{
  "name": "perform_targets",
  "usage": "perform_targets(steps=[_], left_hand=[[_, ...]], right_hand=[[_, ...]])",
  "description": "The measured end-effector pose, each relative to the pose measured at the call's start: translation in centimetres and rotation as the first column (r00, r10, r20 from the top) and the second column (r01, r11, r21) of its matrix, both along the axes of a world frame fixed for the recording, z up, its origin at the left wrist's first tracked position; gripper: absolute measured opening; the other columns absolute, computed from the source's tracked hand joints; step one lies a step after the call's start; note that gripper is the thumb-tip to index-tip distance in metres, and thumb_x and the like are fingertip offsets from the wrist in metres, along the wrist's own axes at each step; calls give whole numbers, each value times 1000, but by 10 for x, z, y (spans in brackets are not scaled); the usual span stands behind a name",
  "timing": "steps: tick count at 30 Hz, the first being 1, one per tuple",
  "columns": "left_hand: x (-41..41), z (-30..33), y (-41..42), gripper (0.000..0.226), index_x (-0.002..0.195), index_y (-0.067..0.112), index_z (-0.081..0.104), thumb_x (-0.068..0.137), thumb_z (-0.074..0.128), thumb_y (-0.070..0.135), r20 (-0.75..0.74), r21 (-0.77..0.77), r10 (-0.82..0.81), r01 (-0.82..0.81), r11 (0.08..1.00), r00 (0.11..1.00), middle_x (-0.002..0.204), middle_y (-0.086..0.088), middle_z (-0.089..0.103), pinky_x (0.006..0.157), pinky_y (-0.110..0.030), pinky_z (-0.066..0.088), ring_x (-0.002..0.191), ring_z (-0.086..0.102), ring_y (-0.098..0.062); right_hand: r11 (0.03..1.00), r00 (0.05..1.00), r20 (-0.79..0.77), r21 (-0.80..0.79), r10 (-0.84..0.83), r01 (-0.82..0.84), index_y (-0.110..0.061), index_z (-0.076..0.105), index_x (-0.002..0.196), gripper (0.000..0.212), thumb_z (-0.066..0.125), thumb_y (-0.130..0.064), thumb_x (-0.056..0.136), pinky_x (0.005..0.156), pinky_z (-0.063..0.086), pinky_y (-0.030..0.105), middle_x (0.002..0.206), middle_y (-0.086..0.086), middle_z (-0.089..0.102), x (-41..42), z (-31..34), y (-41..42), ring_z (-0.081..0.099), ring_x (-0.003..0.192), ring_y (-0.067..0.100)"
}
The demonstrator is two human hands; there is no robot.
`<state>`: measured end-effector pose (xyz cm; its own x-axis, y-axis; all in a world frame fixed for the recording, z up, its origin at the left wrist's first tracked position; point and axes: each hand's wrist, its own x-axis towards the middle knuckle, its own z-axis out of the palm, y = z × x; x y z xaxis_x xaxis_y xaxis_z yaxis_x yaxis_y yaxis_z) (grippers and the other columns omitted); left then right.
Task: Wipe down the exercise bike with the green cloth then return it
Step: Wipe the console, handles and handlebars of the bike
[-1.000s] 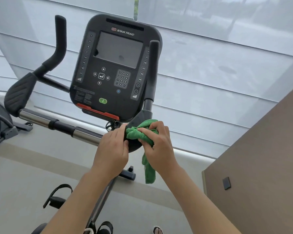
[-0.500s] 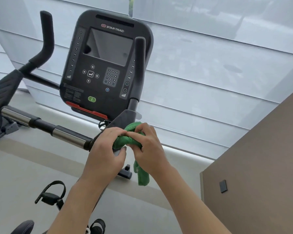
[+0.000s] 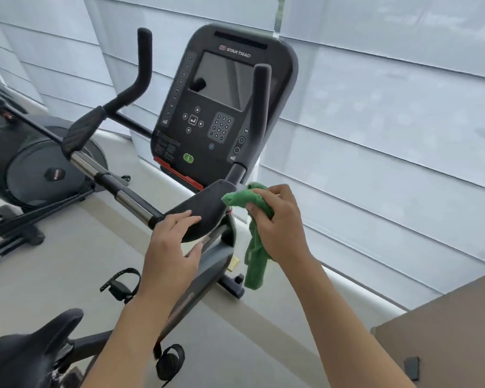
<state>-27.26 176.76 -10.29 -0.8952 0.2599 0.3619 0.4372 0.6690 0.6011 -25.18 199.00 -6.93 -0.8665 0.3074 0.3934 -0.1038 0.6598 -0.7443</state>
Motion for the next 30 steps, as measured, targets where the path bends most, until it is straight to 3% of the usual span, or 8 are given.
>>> perform_targets(steps=[4,11,14,16,19,22,26,30], left_hand=[[3,-5,2,56,134,22,66,84,82,4,11,6,24,-24,1000,1000,138,8,60,103,1,27,129,48,-8],[-11,4,9,34,114,22,71,84,86,19,-53,-72,98,-102,992,994,116,5,64,88,-32,56,105,53,-16],[-17,13,14,28,105,23,68,84,85,31,-62,-143,126,-133,981,990,103,6,59,77,-34,52,95,52,-18],[-27,25,19,33,113,28,67,86,81,41,-42,-194,98,-104,976,994,105,9,58,79,-31,49,97,52,-17],[-52,40,34,50,130,30,62,87,78,47,-45,-214,6,-15,977,999,122,10,57,92,-33,48,110,50,-16],[-78,45,59,51,129,24,62,85,79,45,-95,-218,-90,68,974,991,125,7,55,98,-40,51,114,53,-19],[-96,42,91,53,132,20,60,86,79,38,-131,-198,-144,116,973,981,128,6,55,101,-36,51,117,55,-18],[-99,32,106,39,128,15,62,92,74,26,-231,-130,-132,104,986,964,127,2,57,103,-30,50,118,55,-17]], right_hand=[[1000,988,-156,26,-10,14,-16,76,125,27,71,-15,98,102,44,25,115,-3,52,-45,28,12,54,113,23],[997,960,-270,6,-77,81,-15,76,124,28,71,-12,97,111,43,31,129,3,53,-118,34,31,53,119,24],[996,965,-248,16,-85,92,-13,78,121,27,73,-11,94,111,30,18,132,6,53,-117,12,10,50,122,25],[995,969,-226,-45,-96,88,-15,77,123,29,72,-9,95,106,26,9,129,5,54,-107,-1,1,49,120,26],[996,976,-220,-86,-12,-7,-14,78,123,30,72,-9,94,108,41,24,126,2,54,-91,-15,2,52,122,24],[986,969,-236,-125,75,-107,-9,77,120,27,70,-4,95,108,49,31,126,1,54,-87,-18,21,57,120,23],[969,952,-307,-237,-5,-71,-11,76,122,26,69,-5,98,110,49,32,129,-1,55,-104,-3,51,59,123,18],[951,926,-370,-305,-74,-46,-8,71,133,33,67,-7,100,116,39,19,141,-3,58,-138,20,77,55,134,12]])
